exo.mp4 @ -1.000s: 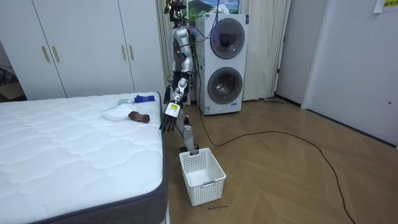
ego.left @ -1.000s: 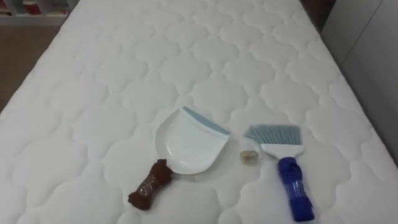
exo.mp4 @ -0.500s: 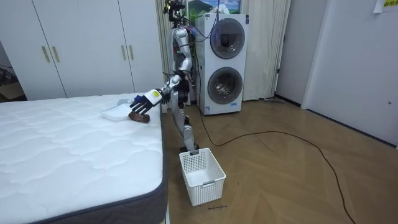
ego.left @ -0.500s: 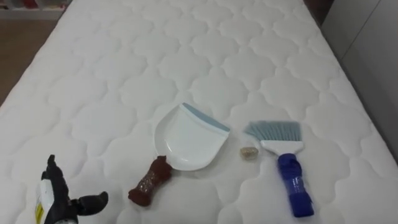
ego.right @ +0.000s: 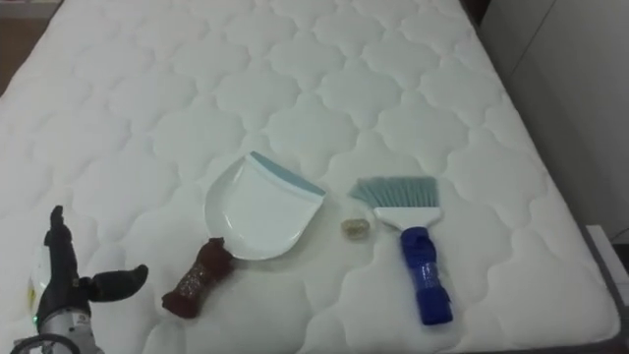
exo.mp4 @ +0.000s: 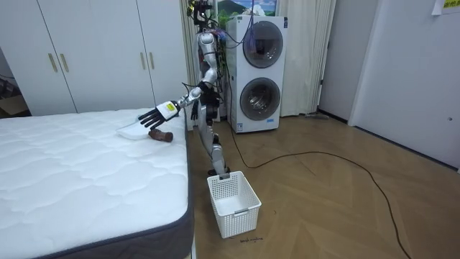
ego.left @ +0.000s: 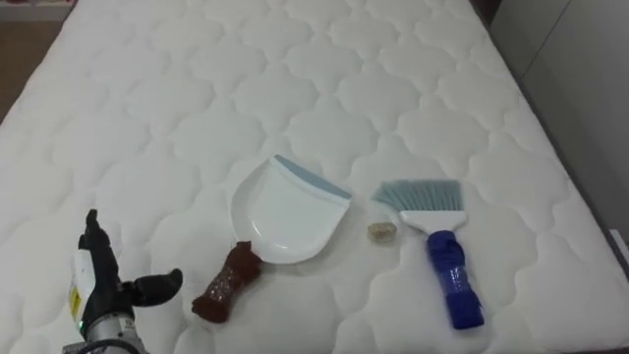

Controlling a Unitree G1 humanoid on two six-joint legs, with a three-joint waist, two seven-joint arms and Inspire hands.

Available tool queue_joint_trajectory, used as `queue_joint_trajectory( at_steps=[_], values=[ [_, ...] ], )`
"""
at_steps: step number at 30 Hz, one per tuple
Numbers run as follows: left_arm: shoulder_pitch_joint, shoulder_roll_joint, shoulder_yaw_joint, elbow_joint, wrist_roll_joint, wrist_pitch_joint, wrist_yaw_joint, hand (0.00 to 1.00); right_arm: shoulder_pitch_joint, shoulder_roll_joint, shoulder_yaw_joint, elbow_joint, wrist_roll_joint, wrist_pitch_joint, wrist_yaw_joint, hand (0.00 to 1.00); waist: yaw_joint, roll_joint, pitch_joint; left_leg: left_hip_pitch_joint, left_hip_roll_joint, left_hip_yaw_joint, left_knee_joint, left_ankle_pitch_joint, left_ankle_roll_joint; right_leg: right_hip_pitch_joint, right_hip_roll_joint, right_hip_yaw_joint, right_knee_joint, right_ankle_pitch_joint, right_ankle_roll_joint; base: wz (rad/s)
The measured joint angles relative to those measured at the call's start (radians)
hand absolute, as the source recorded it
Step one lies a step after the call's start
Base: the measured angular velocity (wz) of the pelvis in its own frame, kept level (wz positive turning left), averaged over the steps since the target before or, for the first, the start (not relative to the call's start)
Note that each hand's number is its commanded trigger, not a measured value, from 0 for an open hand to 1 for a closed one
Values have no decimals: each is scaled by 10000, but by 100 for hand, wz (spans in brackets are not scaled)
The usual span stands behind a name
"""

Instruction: Clean bed

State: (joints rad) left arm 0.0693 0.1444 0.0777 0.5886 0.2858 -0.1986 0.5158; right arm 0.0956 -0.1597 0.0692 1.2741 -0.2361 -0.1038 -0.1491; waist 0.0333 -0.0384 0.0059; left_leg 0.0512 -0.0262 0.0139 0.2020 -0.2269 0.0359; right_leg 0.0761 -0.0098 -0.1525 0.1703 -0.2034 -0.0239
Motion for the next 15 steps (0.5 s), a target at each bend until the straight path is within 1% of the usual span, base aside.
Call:
queue_joint_trajectory(
  at_steps=[1, 3, 5, 6, 8, 10, 12, 13, 14, 15],
  values=[
    [-84, 54, 2, 1, -7, 0, -4, 0, -23, -5, 100, -6, 24, 25, -2, 0, 1, -8, -27, -91, 63, 31, 26, 0, 0, -95, 12, 63, 16, 24, -7, -9],
    [-191, 123, 11, 1, 0, 13, -6, 0, -154, -3, 260, 9, 283, 150, 17, 0, 10, -21, -41, -187, 118, 105, 49, 0, 0, -181, 16, 128, 15, 90, -33, -15],
    [-372, 144, 12, 147, 6, 12, -7, 0, -353, -14, 253, 15, 624, 195, 173, 0, -13, -31, -45, -416, 138, 101, 186, 0, -1, -362, 16, 138, 29, 137, -57, -8],
    [-576, 143, 9, 415, 4, 12, -15, 0, -503, -22, 253, 21, 812, 193, 264, 0, -19, -41, -35, -522, 151, 101, 254, 0, -1, -476, 29, 133, 67, 160, -71, -4],
    [-1136, 153, -18, 1400, -23, 8, -29, 0, -786, -21, 267, 98, 1233, 189, 427, 0, -47, -64, -13, -748, 167, 97, 407, -1, -2, -661, 31, 137, 176, 173, -88, 2],
    [-1444, 156, -35, 1983, -114, 14, -74, 0, -940, -21, 271, 106, 1511, 190, 537, 0, -89, -78, -2, -997, 185, 97, 579, -2, -3, -849, 39, 136, 226, 211, -99, 2],
    [-1679, 173, -33, 2389, -118, 17, -189, 0, -1060, -19, 276, 127, 1689, 191, 669, 0, -114, -105, 46, -1254, 206, 98, 711, -3, -4, -1094, 50, 133, 347, 236, -107, 0],
    [-1877, 199, -29, 2733, -131, 15, -271, 0, -1153, -16, 283, 144, 1962, 192, 731, 0, -103, -105, 55, -1489, 214, 86, 829, -3, -3, -1334, 44, 123, 470, 240, -113, 0],
    [-1976, 212, -28, 2890, -183, 16, -288, 0, -1208, -18, 288, 149, 2059, 194, 749, 0, -101, -88, 84, -1629, 216, 77, 915, -3, -3, -1454, 39, 111, 546, 240, -115, 0],
    [-2149, 241, -29, 3151, -212, 19, -314, 0, -1334, -20, 294, 188, 2292, 193, 765, 0, -131, -58, 130, -1911, 223, 58, 1080, -3, -3, -1697, 33, 89, 645, 256, -130, 6]
  ],
)
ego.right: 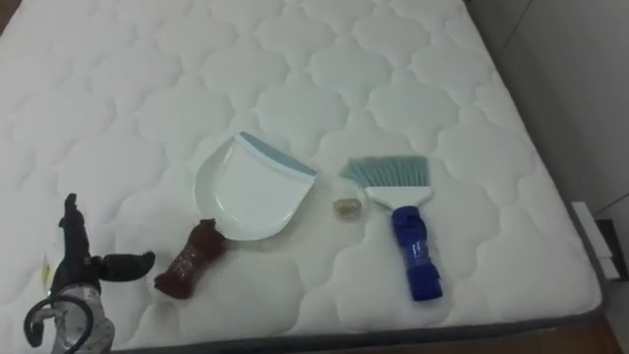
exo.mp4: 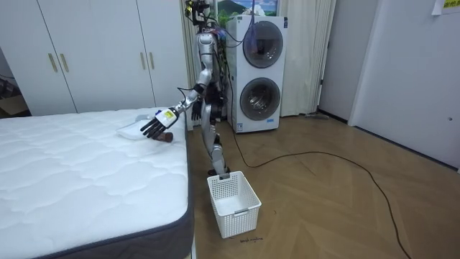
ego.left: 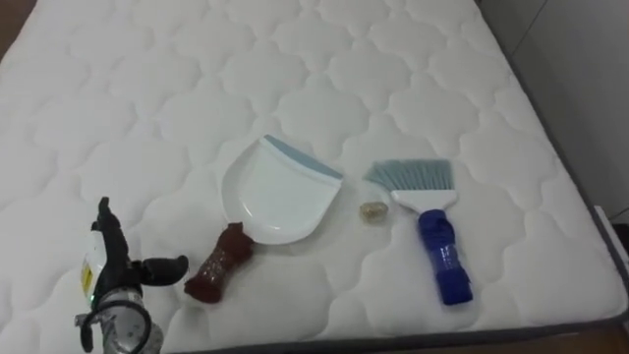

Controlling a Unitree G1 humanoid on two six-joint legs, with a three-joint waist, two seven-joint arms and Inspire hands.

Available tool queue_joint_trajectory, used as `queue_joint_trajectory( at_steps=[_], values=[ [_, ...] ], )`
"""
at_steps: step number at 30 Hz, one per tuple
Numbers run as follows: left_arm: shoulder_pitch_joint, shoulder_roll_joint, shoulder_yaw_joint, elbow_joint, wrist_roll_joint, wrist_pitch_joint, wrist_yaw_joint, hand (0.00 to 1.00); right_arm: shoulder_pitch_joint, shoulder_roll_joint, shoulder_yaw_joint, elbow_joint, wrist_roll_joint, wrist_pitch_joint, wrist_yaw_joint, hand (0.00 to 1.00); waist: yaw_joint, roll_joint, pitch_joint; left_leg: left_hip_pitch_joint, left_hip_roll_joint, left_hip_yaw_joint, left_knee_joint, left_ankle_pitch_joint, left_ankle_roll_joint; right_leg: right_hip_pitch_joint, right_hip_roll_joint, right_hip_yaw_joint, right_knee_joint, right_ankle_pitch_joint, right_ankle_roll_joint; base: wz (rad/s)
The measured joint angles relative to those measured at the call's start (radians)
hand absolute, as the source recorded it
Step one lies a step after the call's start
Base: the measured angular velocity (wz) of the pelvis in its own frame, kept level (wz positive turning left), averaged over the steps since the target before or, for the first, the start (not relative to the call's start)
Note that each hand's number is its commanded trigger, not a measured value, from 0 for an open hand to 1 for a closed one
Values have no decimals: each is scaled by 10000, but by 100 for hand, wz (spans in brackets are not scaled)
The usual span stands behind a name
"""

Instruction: Clean bed

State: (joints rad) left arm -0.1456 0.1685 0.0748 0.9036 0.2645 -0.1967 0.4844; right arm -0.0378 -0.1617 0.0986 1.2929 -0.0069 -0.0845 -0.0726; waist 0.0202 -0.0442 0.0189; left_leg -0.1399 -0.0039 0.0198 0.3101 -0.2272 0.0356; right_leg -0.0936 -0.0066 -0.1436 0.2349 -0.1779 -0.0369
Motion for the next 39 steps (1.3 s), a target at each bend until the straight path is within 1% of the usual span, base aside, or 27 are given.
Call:
queue_joint_trajectory(
  at_steps=[1, 3, 5, 8, 11, 12, 13, 17, 18, 19, 21, 22, 24, 25, 27, 29, 31, 36, 39],
  values=[
    [-133, 35, -10, 165, -49, 1, -72, 0, -112, 0, 11, 65, 62, 3, 10, 0, -88, 34, 37, -248, 2, -29, 142, 0, 1, -205, -17, -116, 91, 16, -9, 10],
    [-277, 85, -85, 299, -304, 3, -139, 0, -325, 0, 118, 279, 54, 10, 23, 0, -201, 79, 63, -588, -3, -71, 358, -1, 2, -501, -31, -139, 268, 24, -13, 9],
    [-725, 100, -289, 650, -390, 3, -146, 0, -639, -25, 210, 412, 57, 66, -4, 0, -220, 141, 113, -1137, 4, -76, 654, 5, 16, -1061, -57, -211, 600, 28, -25, 0],
    [-978, 94, -437, 809, -449, 0, -157, 0, -907, -10, 378, 428, 89, 86, -132, 0, -370, 137, 143, -1504, -23, -42, 767, 72, 69, -1533, -127, -233, 923, 26, -26, 0],
    [-1258, 96, -450, 1066, -663, -3, -155, 0, -1087, -10, 388, 399, 197, 85, -313, 0, -420, 105, 217, -1739, -29, -6, 846, 81, 85, -1840, -190, -263, 1172, 17, -33, -8],
    [-1417, 94, -496, 1170, -819, -12, -142, 0, -1203, -10, 389, 398, 338, 83, -392, 0, -426, 87, 272, -1890, -32, 20, 898, 82, 90, -2022, -220, -272, 1297, 18, -34, -5],
    [-1543, 94, -620, 1291, -1025, -24, -133, 0, -1279, -11, 394, 399, 463, 75, -474, 0, -446, 81, 283, -2050, -35, 28, 1014, 87, 97, -2205, -238, -280, 1384, 18, -34, 0],
    [-1759, 91, -821, 1555, -1762, -27, -57, 0, -1419, -6, 498, 367, 499, -31, -639, 0, -477, 104, 306, -2476, -14, 37, 1367, 82, 110, -2614, -241, -244, 1671, 21, -41, -3],
    [-1790, 92, -834, 1558, -1803, -32, -44, 0, -1465, -6, 572, 358, 506, -38, -681, 0, -480, 112, 312, -2547, -16, 36, 1389, 82, 111, -2689, -243, -239, 1705, 20, -42, -3],
    [-1876, 92, -903, 1562, -1935, -47, 27, 0, -1580, -7, 717, 356, 518, -61, -729, 0, -484, 121, 336, -2681, -27, 37, 1410, 82, 111, -2877, -264, -228, 1829, 18, -46, 0],
    [-1996, 93, -1002, 1571, -1955, -53, 120, 0, -1696, 16, 866, 349, 560, -115, -788, 0, -472, 129, 343, -2821, -34, 39, 1455, 82, 111, -3068, -277, -216, 1940, 18, -49, 0],
    [-2068, 93, -1051, 1576, -1953, -55, 146, 0, -1776, 14, 989, 352, 605, -121, -794, 0, -481, 146, 364, -2892, -33, 34, 1531, 82, 111, -3127, -279, -218, 1987, 8, -66, 0],
    [-2183, 94, -1070, 1572, -1954, -61, 201, 0, -1879, 11, 1113, 350, 680, -159, -801, 0, -487, 173, 381, -3038, -32, 25, 1591, 81, 110, -3267, -280, -216, 2094, 3, -81, 0],
    [-2297, 93, -1077, 1573, -1957, -62, 326, 0, -1959, 11, 1172, 353, 712, -168, -823, 0, -506, 176, 412, -3148, -47, 25, 1625, 80, 111, -3394, -287, -219, 2199, -12, -101, 0],
    [-2435, 97, -1099, 1573, -1967, -95, 449, 0, -1996, 10, 1215, 352, 818, -252, -891, 0, -520, 189, 441, -3298, -72, 21, 1752, 80, 111, -3567, -285, -206, 2351, -41, -113, 2],
    [-2453, 98, -1117, 1568, -1970, -292, 671, 0, -1988, 6, 1283, 353, 860, -290, -905, 0, -535, 195, 445, -3491, -77, 27, 1890, 80, 112, -3749, -284, -114, 2509, -98, -115, 0],
    [-2455, 96, -1134, 1557, -2075, -395, 764, 0, -1977, -17, 1508, 376, 901, -301, -904, 0, -567, 186, 450, -3580, -99, 28, 1930, 80, 113, -3855, -319, -68, 2552, -172, -99, 0],
    [-2471, 95, -1088, 1385, -2146, -459, 1072, 0, -1817, -23, 1549, 387, 942, -326, -898, 0, -687, 188, 447, -3893, -104, 22, 2082, 88, 112, -4164, -402, -152, 2716, -263, -130, 4],
    [-2521, 91, -1179, 1130, -2133, -495, 1337, 0, -1683, -60, 1594, 389, 1340, -325, -908, 0, -730, 178, 441, -4047, -109, 18, 2278, 88, 111, -4319, -466, -224, 2928, -302, -169, 1]
  ],
)
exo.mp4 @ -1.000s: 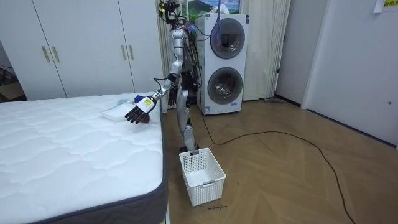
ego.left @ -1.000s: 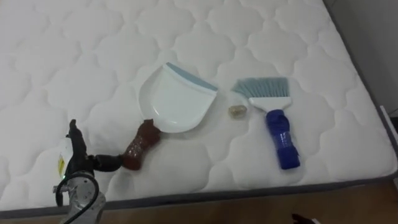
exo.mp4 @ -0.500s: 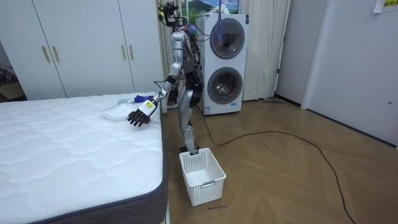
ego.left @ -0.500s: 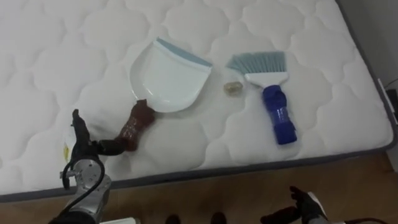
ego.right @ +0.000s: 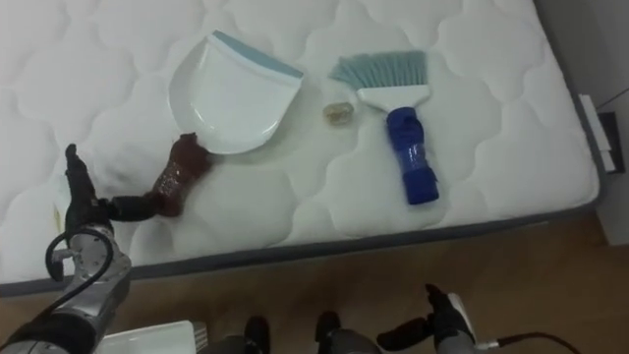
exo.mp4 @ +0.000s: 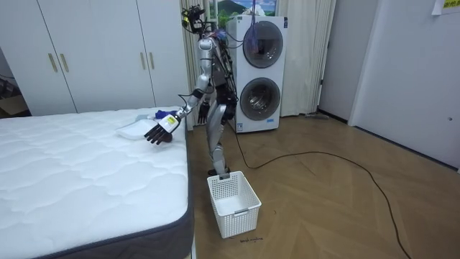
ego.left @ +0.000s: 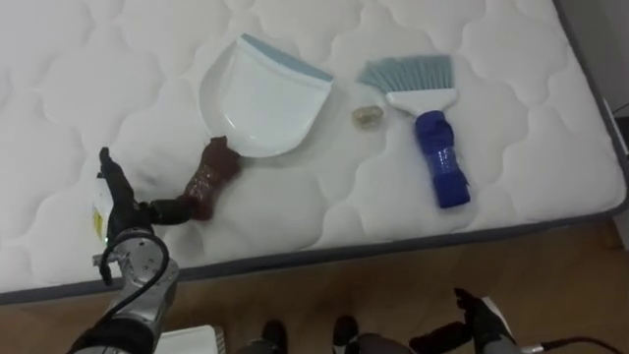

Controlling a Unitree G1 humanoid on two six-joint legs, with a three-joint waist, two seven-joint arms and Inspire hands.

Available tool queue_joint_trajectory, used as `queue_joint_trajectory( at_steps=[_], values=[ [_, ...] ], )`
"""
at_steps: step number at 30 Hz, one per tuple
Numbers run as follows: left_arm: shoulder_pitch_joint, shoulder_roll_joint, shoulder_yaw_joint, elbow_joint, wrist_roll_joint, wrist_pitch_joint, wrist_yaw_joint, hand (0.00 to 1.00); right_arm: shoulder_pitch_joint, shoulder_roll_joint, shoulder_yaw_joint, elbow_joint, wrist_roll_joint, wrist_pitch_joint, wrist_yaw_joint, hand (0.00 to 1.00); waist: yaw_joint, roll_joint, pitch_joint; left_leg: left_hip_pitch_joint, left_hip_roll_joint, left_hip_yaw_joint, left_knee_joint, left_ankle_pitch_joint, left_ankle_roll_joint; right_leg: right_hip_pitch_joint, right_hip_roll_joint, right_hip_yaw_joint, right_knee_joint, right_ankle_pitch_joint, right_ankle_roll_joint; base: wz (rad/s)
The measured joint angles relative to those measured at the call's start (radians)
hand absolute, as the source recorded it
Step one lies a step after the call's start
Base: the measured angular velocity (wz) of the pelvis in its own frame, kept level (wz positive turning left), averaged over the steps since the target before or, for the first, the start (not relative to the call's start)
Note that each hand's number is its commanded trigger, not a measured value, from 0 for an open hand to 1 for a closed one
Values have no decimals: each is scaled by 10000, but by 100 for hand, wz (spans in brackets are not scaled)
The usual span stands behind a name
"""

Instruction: Clean bed

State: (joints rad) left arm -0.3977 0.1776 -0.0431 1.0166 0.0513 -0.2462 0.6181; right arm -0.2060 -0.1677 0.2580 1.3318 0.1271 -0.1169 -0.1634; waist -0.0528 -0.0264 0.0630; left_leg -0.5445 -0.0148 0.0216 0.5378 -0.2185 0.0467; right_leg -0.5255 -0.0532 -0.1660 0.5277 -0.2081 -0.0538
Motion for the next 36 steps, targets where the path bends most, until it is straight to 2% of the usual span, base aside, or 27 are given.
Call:
queue_joint_trajectory(
  at_steps=[6, 15, 20, 28, 36],
  values=[
    [-128, -1, -240, -303, 13, -56, 261, 0, 101, -53, 348, -14, 259, -4, 0, 0, -28, 0, -1, -148, -4, 1, 123, -2, -1, -142, -29, -19, 148, -26, -5, 0],
    [-238, -3, -593, -387, 16, -235, 332, 0, 124, -58, 358, 10, 295, -13, 29, 0, -63, -2, -6, -74, -21, 22, 124, -2, -1, -112, -75, -21, 251, -84, -15, 0],
    [-241, -9, -690, -393, 15, -243, 340, 0, 98, -61, 360, 15, 298, -23, 29, 0, -245, 8, -9, -60, -7, 30, 145, -2, -1, -74, -60, -20, 233, -83, -15, 0],
    [-251, -12, -841, -392, 15, -243, 78, 0, 77, -112, 350, 107, 284, 11, 79, 0, -307, 239, 6, 81, 11, 86, 96, -2, -1, 25, -41, 41, 214, -83, -15, -1],
    [-253, -39, -1185, -391, -22, -242, -109, 0, 104, -206, 359, 98, 285, 41, 137, 0, -319, 272, 20, 131, 29, 205, 48, -5, -6, -24, -19, 172, 256, -93, -28, -4]
  ],
)
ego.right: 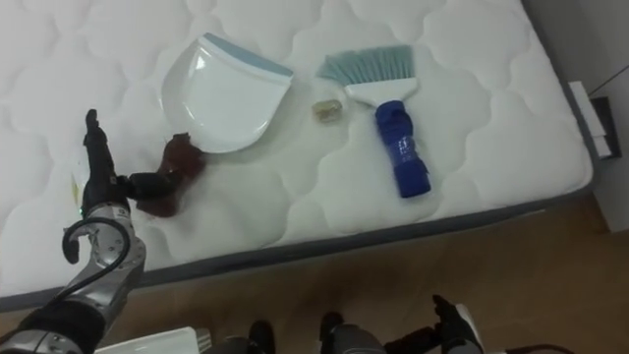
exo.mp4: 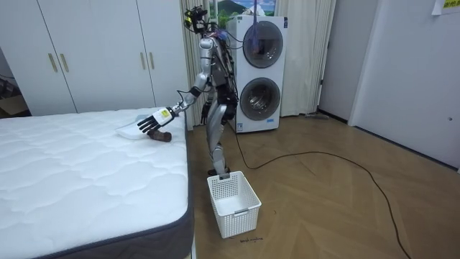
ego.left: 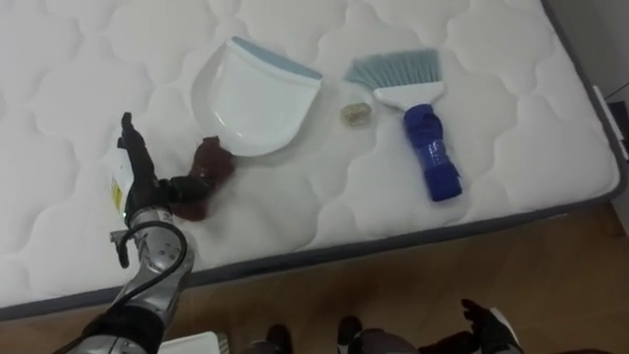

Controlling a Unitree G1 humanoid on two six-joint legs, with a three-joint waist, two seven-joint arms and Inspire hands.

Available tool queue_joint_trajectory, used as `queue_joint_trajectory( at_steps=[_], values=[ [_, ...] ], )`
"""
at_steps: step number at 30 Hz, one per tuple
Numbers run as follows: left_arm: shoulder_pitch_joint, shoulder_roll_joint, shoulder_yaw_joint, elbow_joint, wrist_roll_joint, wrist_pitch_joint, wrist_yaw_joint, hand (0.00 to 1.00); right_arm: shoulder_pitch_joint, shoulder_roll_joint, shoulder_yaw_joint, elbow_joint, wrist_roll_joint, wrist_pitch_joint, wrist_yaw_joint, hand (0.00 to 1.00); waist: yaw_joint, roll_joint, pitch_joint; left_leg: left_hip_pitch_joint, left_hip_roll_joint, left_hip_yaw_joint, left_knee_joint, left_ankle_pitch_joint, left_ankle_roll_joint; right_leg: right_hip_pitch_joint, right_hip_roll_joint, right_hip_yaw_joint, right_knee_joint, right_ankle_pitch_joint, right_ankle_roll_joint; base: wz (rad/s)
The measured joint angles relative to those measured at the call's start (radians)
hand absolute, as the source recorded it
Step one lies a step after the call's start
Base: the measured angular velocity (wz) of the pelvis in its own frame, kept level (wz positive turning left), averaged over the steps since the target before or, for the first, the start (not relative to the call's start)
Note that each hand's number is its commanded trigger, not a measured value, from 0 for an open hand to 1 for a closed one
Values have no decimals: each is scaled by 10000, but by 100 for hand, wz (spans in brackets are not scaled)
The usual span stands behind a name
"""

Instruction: Clean bed

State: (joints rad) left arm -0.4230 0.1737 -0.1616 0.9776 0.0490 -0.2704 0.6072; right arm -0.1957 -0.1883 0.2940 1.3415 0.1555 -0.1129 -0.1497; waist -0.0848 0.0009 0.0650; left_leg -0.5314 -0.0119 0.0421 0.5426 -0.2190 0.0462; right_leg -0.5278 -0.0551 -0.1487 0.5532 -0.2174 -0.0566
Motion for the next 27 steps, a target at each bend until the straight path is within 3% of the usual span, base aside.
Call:
queue_joint_trajectory(
  at_steps=[11, 13, 20, 23, 27],
  values=[
    [-5, -66, -203, 691, -824, 12, -558, 0, -123, -10, 158, -33, 7, 46, -20, 0, -254, -23, 30, -1, 5, 132, -103, -3, -2, -131, -3, 91, -20, 1, 1, -4],
    [-96, -65, -204, 858, -1033, 13, -654, 0, -140, -10, 410, -40, 69, 43, -26, 0, -264, -28, 83, -44, 4, 132, -212, -4, -4, -176, 5, 104, -29, -2, 0, 0],
    [-223, -57, -252, 1437, -1267, 11, -709, 0, -195, -3, 566, -107, -36, 16, 8, 0, -432, -108, 136, -187, -11, 152, -110, -4, -4, -353, -33, 95, 43, -23, -14, -1],
    [-327, -44, -193, 1438, -1257, 11, -740, 0, -188, 1, 565, -191, -55, 13, 10, 0, -515, -235, 211, -359, -20, 165, 7, -4, -3, -528, -55, 110, 164, -36, -15, 0],
    [-444, -35, -164, 1496, -1264, 12, -794, 0, -189, 31, 562, -218, -52, 34, 7, 0, -516, -243, 214, -490, -20, 168, 167, -14, 6, -640, -60, 124, 266, -63, -13, 0]
  ],
)
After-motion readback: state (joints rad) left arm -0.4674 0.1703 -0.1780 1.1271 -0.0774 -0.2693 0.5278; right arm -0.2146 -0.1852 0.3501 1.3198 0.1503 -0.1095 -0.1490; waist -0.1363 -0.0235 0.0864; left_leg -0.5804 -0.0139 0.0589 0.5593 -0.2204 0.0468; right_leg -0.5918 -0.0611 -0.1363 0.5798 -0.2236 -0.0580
